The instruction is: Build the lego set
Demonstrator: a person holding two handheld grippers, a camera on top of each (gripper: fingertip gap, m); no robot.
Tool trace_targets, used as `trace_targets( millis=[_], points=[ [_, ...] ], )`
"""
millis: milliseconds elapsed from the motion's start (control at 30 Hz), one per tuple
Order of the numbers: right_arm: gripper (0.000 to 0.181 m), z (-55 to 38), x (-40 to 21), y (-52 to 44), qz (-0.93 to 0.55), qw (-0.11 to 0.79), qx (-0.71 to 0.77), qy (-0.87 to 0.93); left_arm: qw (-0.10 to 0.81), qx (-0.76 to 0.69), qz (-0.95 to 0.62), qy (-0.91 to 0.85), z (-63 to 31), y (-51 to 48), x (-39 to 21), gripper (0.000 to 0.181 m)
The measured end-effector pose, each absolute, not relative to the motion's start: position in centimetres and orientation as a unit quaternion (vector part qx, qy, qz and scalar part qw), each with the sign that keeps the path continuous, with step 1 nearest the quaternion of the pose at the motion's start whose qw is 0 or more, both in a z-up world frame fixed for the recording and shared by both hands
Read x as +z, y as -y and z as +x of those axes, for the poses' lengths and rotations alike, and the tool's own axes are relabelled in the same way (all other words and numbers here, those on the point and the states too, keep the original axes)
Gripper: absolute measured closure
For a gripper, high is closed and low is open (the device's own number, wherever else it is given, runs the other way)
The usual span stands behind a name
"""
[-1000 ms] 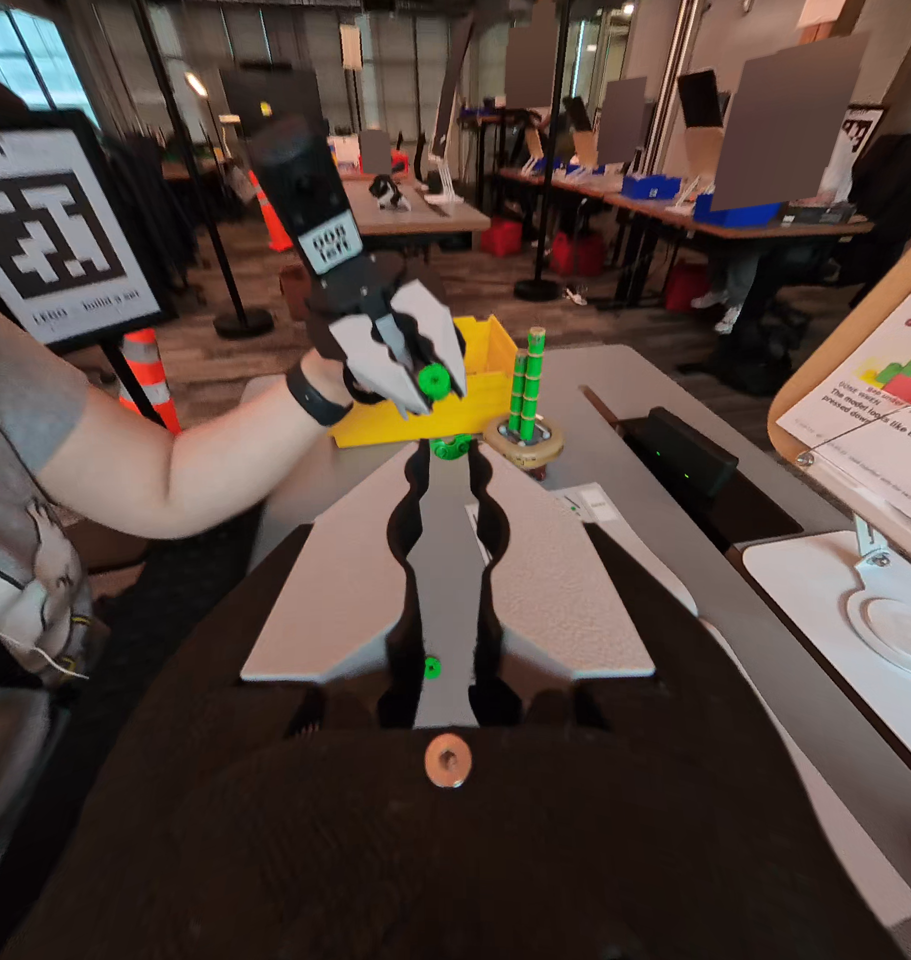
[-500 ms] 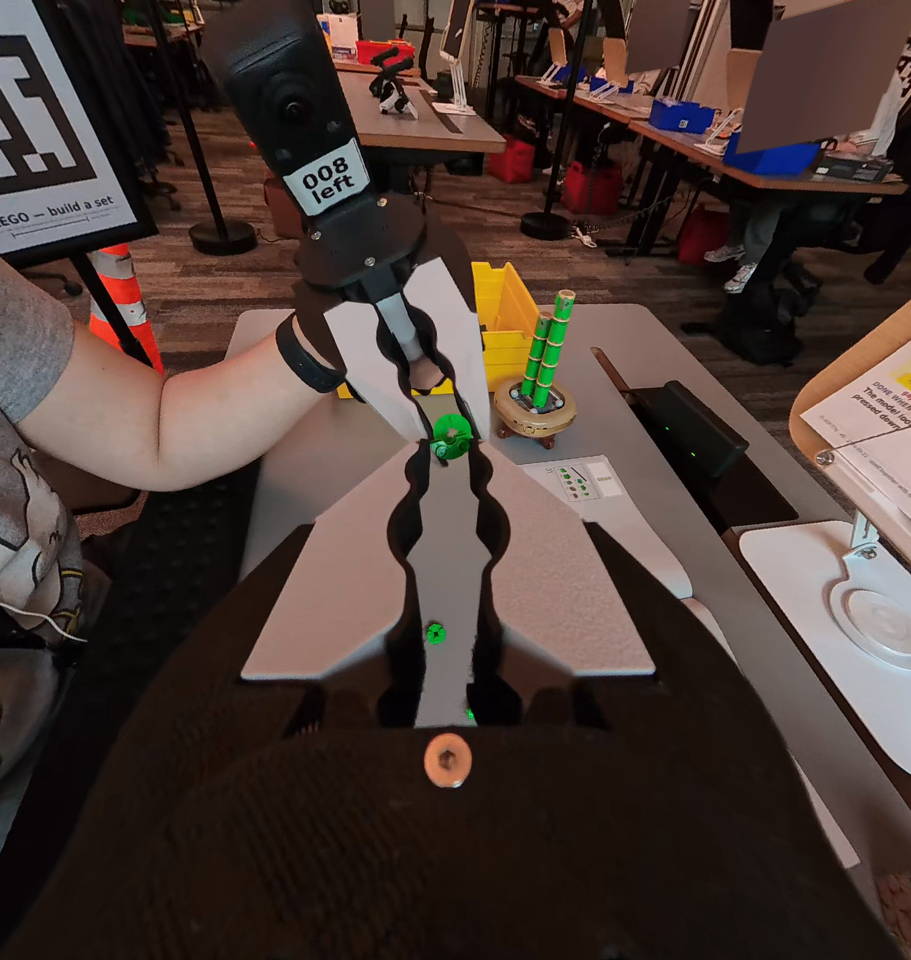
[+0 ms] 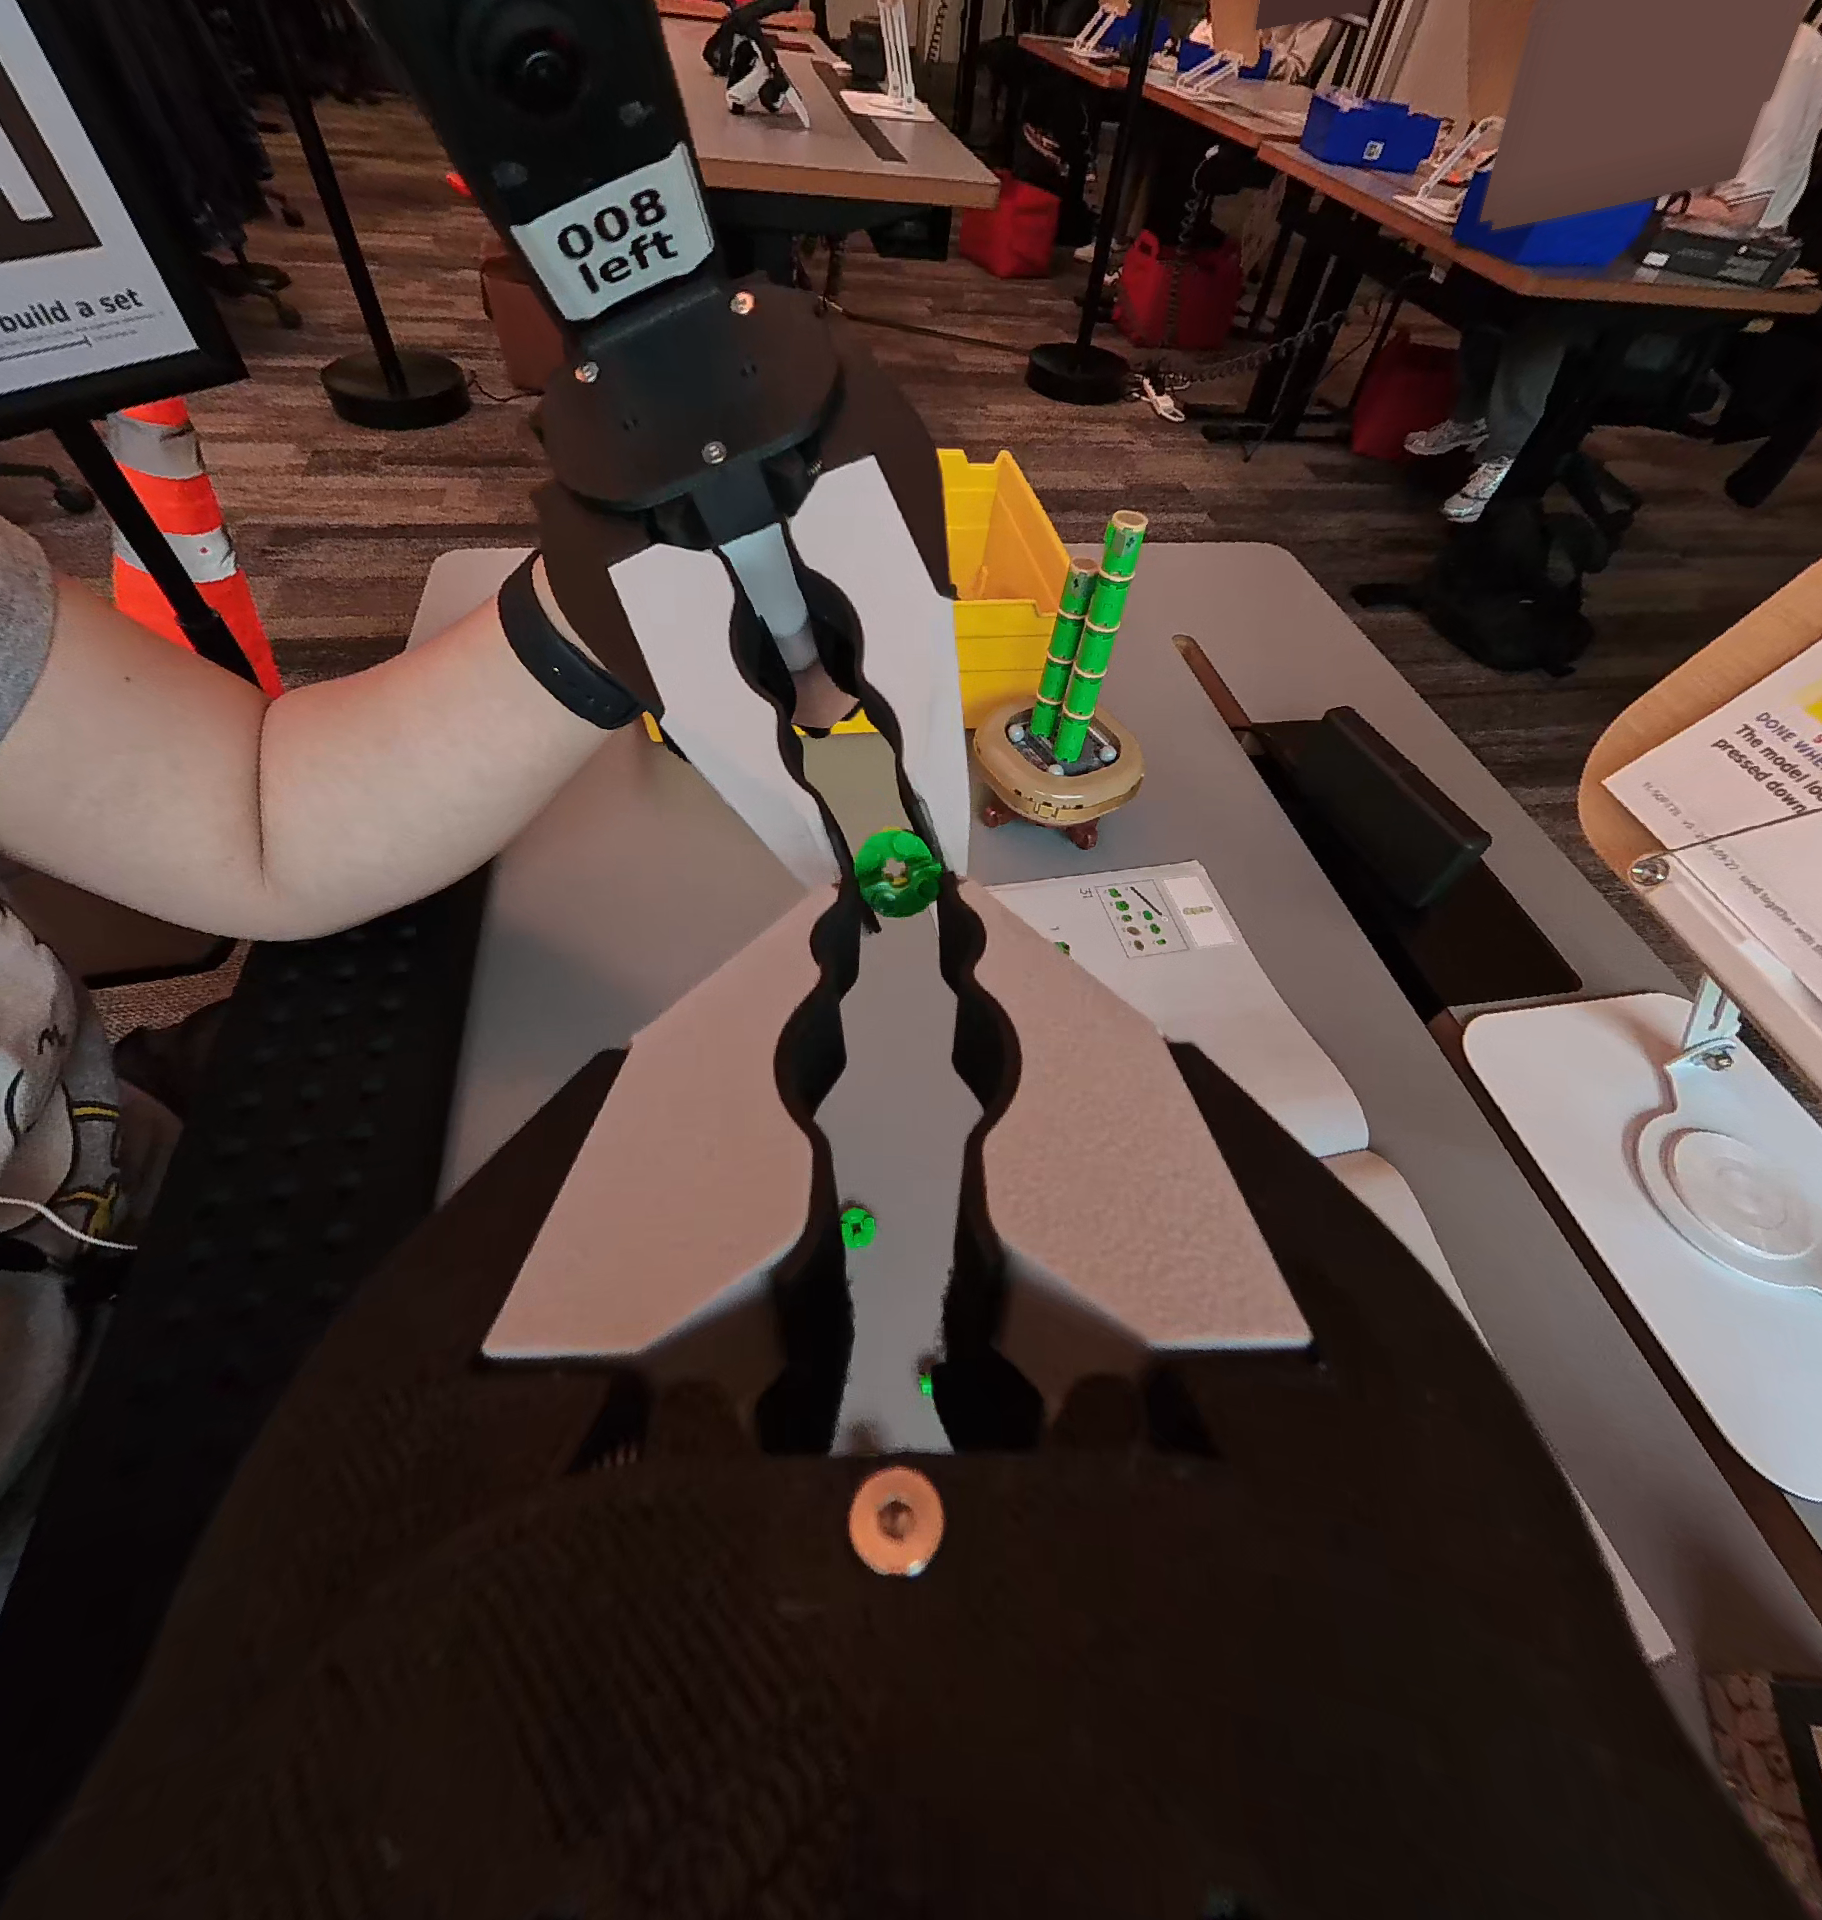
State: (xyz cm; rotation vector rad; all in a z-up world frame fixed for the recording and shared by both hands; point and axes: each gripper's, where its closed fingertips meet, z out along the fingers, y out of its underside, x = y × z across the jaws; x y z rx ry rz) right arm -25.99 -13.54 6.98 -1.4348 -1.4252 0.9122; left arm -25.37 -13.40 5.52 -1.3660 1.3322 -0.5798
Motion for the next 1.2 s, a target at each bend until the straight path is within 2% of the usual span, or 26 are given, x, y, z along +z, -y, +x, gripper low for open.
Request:
trace_targets(
  millis=[467,1200],
  points=[
    [0.167,-26.2,7.3,13.4,-0.579,0.455,0.367,0.569,0.531,-0.269,-0.588,-0.548,-25.5,13.3,6.0,0.167],
    [0.167,-26.9,11.9,13.4,-0.542,0.452,0.554,0.442,0.565,-0.424,-0.553,-0.442,-26.3,13.6,10.9,0.168]
  ],
)
